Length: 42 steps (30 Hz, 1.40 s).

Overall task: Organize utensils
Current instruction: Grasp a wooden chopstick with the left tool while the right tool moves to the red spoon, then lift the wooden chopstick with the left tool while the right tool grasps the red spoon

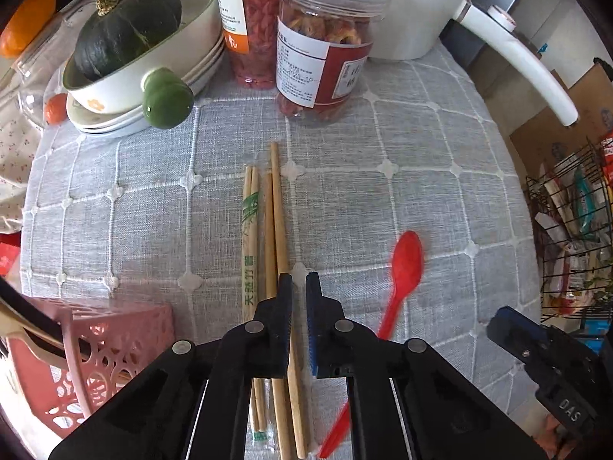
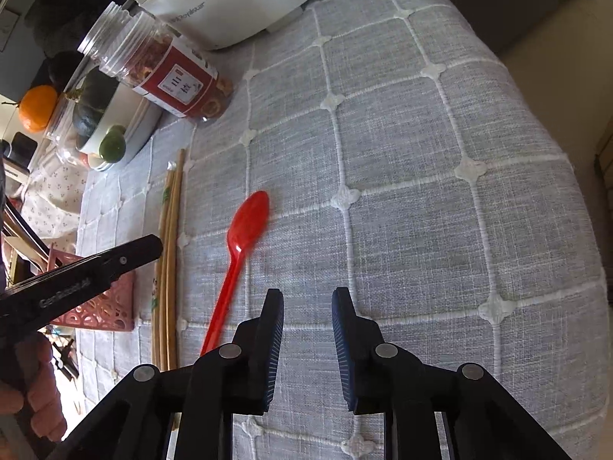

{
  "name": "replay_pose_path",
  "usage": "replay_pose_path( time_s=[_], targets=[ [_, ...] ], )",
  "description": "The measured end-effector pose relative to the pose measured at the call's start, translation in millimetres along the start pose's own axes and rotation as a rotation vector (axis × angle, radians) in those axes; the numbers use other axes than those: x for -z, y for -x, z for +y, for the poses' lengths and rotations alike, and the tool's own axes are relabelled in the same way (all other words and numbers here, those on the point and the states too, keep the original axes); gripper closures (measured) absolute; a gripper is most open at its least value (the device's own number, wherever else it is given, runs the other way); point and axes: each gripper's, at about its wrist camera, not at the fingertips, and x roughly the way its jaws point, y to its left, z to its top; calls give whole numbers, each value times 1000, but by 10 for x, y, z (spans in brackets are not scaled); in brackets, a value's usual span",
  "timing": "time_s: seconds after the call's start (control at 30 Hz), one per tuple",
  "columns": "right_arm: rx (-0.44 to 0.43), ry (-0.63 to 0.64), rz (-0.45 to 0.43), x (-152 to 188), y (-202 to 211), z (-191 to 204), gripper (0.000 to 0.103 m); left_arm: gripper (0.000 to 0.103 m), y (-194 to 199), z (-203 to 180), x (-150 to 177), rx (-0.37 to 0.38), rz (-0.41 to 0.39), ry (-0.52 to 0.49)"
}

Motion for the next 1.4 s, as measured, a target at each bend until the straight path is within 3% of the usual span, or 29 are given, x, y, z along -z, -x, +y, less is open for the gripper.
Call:
replay_pose_path(
  time_s=[0.4, 0.57, 0.8, 1.03, 1.23, 1.4],
  targets=[
    [5, -15, 6, -38, -33, -79, 79, 95, -268, 10, -165, -44, 39, 12],
    [15, -4, 14, -30, -87, -30, 79, 96, -266, -29, -167, -58, 12, -23],
    [39, 22, 5, -40, -131, 106, 73, 97, 276, -130, 106, -5, -134, -129],
    [67, 80, 8, -42, -250, 395, 65, 97, 1052, -4, 668, 94, -290, -185],
    [123, 151, 21, -67, -470, 727, 60, 97, 1553, 381, 1175, 137, -427, -167],
    [201, 210, 3, -107, -631, 936, 55, 97, 1641, 746, 1368, 151, -506, -102]
  ],
)
